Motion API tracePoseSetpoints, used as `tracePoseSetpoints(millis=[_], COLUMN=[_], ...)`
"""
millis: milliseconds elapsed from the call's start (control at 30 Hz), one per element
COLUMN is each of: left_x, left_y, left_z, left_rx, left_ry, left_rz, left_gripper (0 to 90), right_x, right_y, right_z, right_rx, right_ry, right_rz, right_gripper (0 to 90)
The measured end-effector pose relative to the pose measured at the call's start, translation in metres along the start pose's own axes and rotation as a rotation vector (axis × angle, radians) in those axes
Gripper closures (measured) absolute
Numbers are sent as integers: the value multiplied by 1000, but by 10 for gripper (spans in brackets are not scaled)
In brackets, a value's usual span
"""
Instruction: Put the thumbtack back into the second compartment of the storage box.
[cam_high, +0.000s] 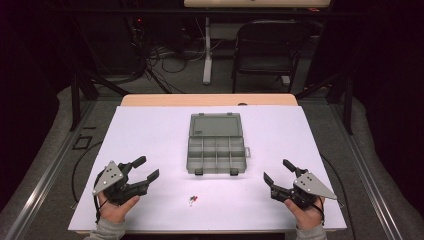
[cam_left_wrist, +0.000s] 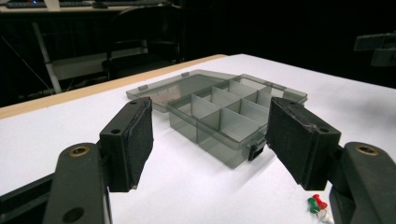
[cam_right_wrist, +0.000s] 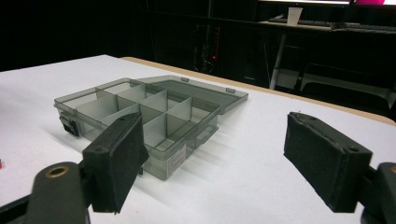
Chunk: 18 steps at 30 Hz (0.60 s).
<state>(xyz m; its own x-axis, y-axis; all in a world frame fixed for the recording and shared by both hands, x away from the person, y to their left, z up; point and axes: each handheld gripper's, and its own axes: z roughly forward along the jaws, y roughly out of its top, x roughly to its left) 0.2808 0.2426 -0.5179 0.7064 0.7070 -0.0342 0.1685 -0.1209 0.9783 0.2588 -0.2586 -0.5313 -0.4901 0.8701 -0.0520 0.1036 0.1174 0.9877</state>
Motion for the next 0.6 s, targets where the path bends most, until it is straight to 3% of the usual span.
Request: tracePoseSetpoints(millis=[100,600], left_x=[-4,-26], left_y=[-1,-6], left_z=[4,22], left_rx=[25,168], left_ry=[7,-64], left_rz=[0,-9], left_gripper=[317,339], right_x=[0,0], right_y=[0,-1], right_z=[-1,1], right_rx=[6,41], right_ry=[-1,15], right_rz=[2,3], right_gripper=[194,194])
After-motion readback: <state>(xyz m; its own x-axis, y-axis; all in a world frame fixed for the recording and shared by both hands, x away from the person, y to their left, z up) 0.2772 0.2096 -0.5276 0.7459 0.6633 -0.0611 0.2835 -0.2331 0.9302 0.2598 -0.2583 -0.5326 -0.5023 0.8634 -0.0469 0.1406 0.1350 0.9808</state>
